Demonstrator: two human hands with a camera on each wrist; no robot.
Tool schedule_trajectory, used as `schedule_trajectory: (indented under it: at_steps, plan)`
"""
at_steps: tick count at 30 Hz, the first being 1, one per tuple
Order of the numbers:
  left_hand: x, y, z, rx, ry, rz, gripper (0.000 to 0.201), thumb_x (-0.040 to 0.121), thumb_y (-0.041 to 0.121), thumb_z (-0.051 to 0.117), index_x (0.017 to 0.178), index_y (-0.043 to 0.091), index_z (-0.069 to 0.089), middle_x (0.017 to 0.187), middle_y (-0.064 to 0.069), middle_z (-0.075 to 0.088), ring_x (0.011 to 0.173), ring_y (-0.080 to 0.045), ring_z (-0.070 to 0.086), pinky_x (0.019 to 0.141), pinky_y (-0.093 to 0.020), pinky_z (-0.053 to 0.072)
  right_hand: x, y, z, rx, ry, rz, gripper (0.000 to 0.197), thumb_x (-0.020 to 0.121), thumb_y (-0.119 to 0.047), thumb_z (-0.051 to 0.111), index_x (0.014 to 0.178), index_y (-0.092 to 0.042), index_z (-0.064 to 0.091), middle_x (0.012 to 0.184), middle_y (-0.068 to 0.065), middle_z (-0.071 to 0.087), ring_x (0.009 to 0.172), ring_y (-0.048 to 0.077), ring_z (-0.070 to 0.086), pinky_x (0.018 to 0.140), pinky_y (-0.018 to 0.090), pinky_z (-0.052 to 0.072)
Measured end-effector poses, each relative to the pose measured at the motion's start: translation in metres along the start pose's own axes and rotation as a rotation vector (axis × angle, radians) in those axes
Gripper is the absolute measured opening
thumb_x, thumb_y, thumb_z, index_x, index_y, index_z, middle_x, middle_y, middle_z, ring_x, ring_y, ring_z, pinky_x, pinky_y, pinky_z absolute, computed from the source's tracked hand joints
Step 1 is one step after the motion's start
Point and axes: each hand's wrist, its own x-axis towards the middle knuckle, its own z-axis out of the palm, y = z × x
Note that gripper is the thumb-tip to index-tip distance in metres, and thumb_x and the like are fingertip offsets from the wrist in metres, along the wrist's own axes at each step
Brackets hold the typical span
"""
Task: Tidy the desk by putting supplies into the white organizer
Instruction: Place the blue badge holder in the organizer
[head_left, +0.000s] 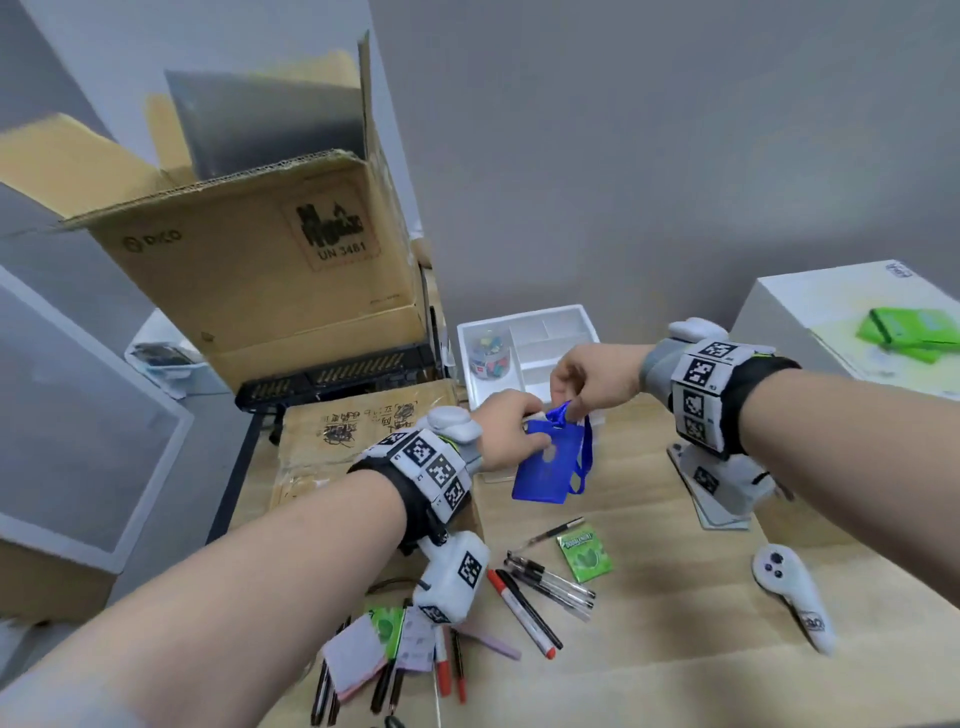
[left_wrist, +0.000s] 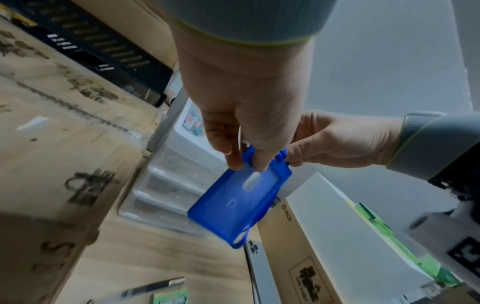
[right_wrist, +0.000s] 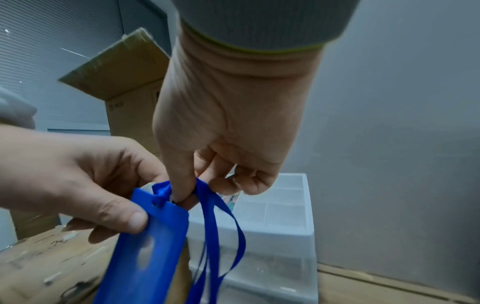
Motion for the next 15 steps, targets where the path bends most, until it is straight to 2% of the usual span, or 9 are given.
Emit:
schedule_trajectory:
  at_steps: [1, 2, 4, 7, 9, 11, 13, 15]
  plan:
    - [0.002, 0.000, -0.005, 0.001, 0.011, -0.012, 0.013, 0.081, 0.019, 0.071, 0.075, 0.018, 0.059, 0.072, 0.001, 0.059, 0.066, -0.020, 0.054, 0.059, -0.029, 0.041, 0.001, -0.001, -0.002, -0.032, 0.008, 0.009, 0.013, 0.080, -0.014, 0.074, 0.079, -0.023, 0.065, 0.071, -0.010, 0.065, 0.066, 0.008, 0.058, 0.065, 0.021, 0.047]
    - [0.002, -0.001, -0.009, -0.005, 0.020, -0.017, 0.013, 0.080, 0.021, 0.072, 0.087, 0.016, 0.063, 0.078, 0.001, 0.061, 0.070, -0.019, 0.057, 0.060, -0.028, 0.043, 0.001, -0.002, -0.003, -0.068, 0.011, 0.018, 0.014, 0.079, -0.013, 0.075, 0.078, -0.022, 0.063, 0.071, -0.009, 0.063, 0.067, 0.011, 0.057, 0.066, 0.023, 0.048]
    - [0.003, -0.006, -0.014, -0.042, 0.015, -0.053, 0.035, 0.079, 0.023, 0.075, 0.110, 0.017, 0.061, 0.083, 0.004, 0.060, 0.070, -0.013, 0.058, 0.058, -0.023, 0.043, 0.003, -0.002, 0.000, -0.117, 0.002, 0.048, 0.016, 0.079, -0.011, 0.074, 0.077, -0.021, 0.061, 0.071, -0.008, 0.060, 0.067, 0.014, 0.055, 0.066, 0.024, 0.047]
    - [0.001, -0.013, -0.016, -0.074, -0.012, -0.087, 0.043, 0.077, 0.026, 0.078, 0.114, 0.017, 0.059, 0.076, 0.006, 0.059, 0.067, -0.013, 0.058, 0.053, -0.020, 0.040, 0.007, 0.000, 0.010, -0.136, -0.030, 0.090, 0.016, 0.077, -0.011, 0.072, 0.076, -0.020, 0.060, 0.070, -0.005, 0.059, 0.067, 0.017, 0.054, 0.065, 0.027, 0.048]
    - [-0.001, -0.018, -0.016, -0.081, -0.034, -0.131, 0.051, 0.077, 0.028, 0.080, 0.120, 0.017, 0.056, 0.075, 0.005, 0.059, 0.071, -0.015, 0.059, 0.056, -0.022, 0.042, 0.011, -0.001, 0.018, -0.125, -0.075, 0.097, 0.016, 0.077, -0.014, 0.073, 0.076, -0.022, 0.059, 0.071, -0.005, 0.059, 0.068, 0.017, 0.054, 0.066, 0.029, 0.049]
    - [-0.004, -0.023, -0.016, -0.105, -0.069, -0.170, 0.069, 0.077, 0.030, 0.082, 0.133, 0.015, 0.045, 0.079, 0.004, 0.062, 0.074, -0.015, 0.060, 0.061, -0.025, 0.046, 0.015, -0.001, 0.026, -0.073, -0.116, 0.097, 0.021, 0.077, -0.018, 0.076, 0.088, -0.022, 0.059, 0.075, -0.005, 0.061, 0.069, 0.016, 0.055, 0.070, 0.030, 0.049]
    - [-0.005, -0.027, -0.017, -0.155, -0.109, -0.212, 0.090, 0.075, 0.030, 0.085, 0.144, 0.008, 0.031, 0.086, 0.003, 0.069, 0.076, -0.014, 0.061, 0.064, -0.026, 0.046, 0.019, 0.000, 0.031, -0.023, -0.103, 0.101, 0.044, 0.077, -0.023, 0.076, 0.114, -0.025, 0.051, 0.085, -0.006, 0.062, 0.073, 0.014, 0.058, 0.074, 0.029, 0.051]
    - [-0.005, -0.026, -0.019, -0.176, -0.096, -0.234, 0.094, 0.074, 0.031, 0.086, 0.145, 0.003, 0.031, 0.092, -0.001, 0.073, 0.078, -0.014, 0.062, 0.068, -0.026, 0.046, 0.022, 0.001, 0.031, 0.008, -0.012, 0.065, 0.056, 0.079, -0.025, 0.074, 0.123, -0.028, 0.040, 0.087, -0.005, 0.059, 0.074, 0.012, 0.057, 0.068, 0.027, 0.049]
